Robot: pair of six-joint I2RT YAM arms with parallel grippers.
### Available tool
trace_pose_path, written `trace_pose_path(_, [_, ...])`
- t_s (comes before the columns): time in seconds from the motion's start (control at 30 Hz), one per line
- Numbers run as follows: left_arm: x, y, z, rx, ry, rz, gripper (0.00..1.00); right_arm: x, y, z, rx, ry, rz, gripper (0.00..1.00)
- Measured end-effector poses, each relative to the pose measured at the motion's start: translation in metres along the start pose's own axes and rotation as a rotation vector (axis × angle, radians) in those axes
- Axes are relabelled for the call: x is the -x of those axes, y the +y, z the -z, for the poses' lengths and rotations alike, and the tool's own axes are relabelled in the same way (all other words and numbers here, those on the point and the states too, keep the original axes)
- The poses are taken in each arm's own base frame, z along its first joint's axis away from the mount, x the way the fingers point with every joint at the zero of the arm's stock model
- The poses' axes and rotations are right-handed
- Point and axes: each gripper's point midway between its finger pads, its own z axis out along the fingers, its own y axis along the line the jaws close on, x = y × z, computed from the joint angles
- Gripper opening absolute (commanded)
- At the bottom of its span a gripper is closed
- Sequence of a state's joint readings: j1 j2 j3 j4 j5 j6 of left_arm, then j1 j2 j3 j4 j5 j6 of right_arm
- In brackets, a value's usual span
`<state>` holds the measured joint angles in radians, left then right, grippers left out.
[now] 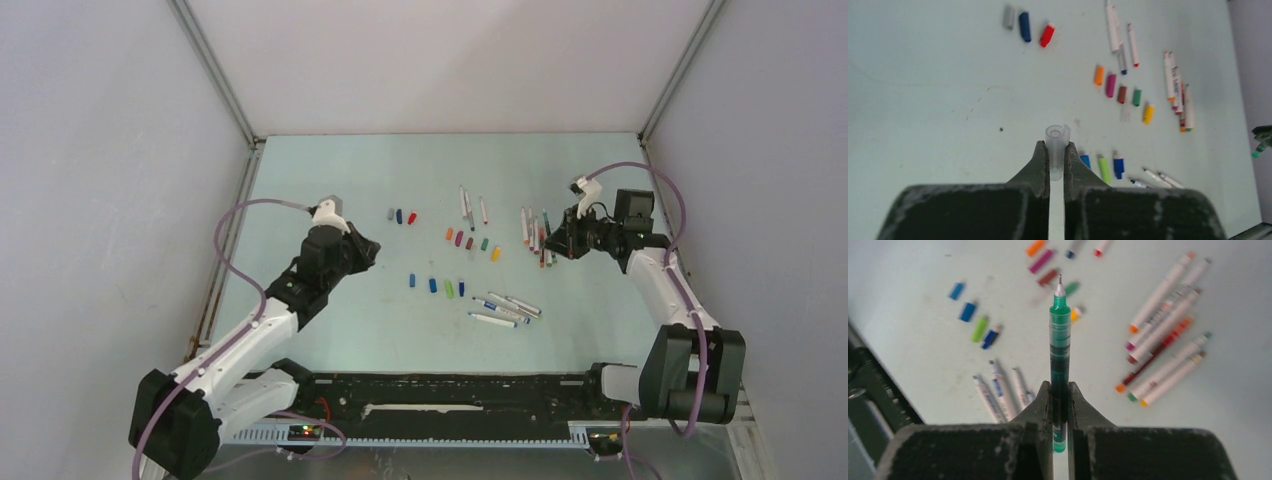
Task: Open the pen caps
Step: Place the pen cap at the center of the board.
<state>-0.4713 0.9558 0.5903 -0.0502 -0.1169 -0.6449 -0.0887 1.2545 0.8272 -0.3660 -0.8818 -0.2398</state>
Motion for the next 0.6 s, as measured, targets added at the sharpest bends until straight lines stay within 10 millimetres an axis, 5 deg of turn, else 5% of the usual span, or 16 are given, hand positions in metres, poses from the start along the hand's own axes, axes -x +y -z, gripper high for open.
trace_pose_path(0.27, [-0.026, 0.034, -0.010, 0.126, 0.099, 0.009, 0.00, -0.021, -0.056, 0.006, -0.256, 0.073, -0.102, 0.01])
trace_pose_path(0.43, [-0.046, 0.034, -0.024, 0.092, 0.192, 0.009, 0.00, -0.017, -0.059, 0.000, -0.272, 0.064, -0.161, 0.02])
trace_pose_path(0.6, [-0.063, 0.016, -0.050, 0.018, 0.335, -0.021, 0.00, 0.003, -0.054, -0.026, -0.236, 0.091, -0.202, 0.03])
